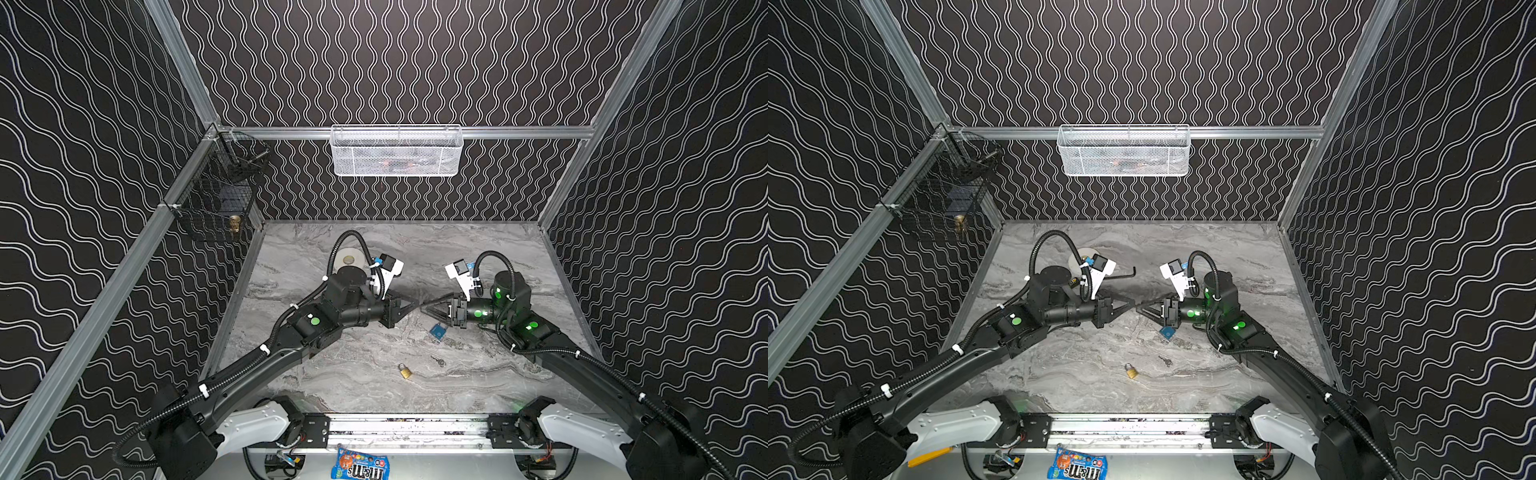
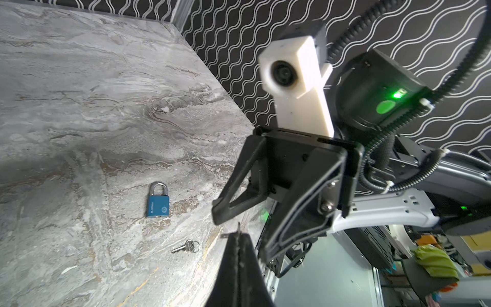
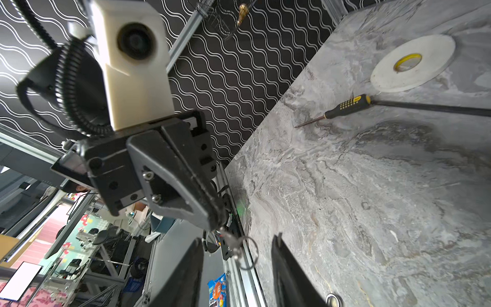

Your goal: Unlock with the key

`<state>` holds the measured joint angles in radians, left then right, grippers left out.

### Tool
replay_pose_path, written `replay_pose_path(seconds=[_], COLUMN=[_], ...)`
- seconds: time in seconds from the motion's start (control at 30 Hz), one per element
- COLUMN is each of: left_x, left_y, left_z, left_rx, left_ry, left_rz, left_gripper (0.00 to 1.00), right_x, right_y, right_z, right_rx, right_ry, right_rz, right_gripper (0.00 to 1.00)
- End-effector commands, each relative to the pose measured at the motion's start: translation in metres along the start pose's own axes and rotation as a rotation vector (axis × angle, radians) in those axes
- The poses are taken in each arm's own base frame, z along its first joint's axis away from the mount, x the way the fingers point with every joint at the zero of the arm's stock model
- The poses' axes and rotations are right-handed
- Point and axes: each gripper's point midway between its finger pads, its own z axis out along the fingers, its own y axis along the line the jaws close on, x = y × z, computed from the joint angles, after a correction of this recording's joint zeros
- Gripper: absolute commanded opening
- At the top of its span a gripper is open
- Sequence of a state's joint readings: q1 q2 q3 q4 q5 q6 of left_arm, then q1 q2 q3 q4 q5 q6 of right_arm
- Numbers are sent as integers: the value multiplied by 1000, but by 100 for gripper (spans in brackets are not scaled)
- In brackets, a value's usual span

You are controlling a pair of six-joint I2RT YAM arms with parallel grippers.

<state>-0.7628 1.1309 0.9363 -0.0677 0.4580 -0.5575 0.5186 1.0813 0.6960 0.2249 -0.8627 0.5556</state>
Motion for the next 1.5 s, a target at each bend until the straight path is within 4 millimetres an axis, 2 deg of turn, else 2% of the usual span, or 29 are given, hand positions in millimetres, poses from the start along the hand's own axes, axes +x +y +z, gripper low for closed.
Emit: replay_pose_path(seconds=[0.0,0.1,0.8,0.93,1.23,1.27,1.33,1.4,1.47], left_x=[-2,-3,-1,0,-3,-4,-9,-15,-20], left_y=[-6,-8,-4,-4,-5,-6,-12,-13,-11], left_z=[-1,-1,3,4,6,5,5,3,-1], left_rx=[25,34,24,25,20,27,50,42,11], left_ry=[5,3,21,28,31,26,11,-2,-27], left_rz=[43,48,46,47,51,51,54,52,37], left_gripper=[0,0,0,0,0,6,26,41,48], right_x=[-8,-5,2,3,2,1,1,1,2], right_y=[14,19,15,17,17,15,11,9,3], right_z=[0,0,-2,-2,-3,-3,-3,-4,-5], right_rx=[-66,-102,-97,-107,-99,-88,-66,-53,-23], right_ry=[-13,-7,7,7,-2,-6,-4,-2,1], right_rz=[-73,-80,-87,-90,-81,-76,-59,-48,-32], right_gripper=[39,36,9,1,0,0,0,0,0])
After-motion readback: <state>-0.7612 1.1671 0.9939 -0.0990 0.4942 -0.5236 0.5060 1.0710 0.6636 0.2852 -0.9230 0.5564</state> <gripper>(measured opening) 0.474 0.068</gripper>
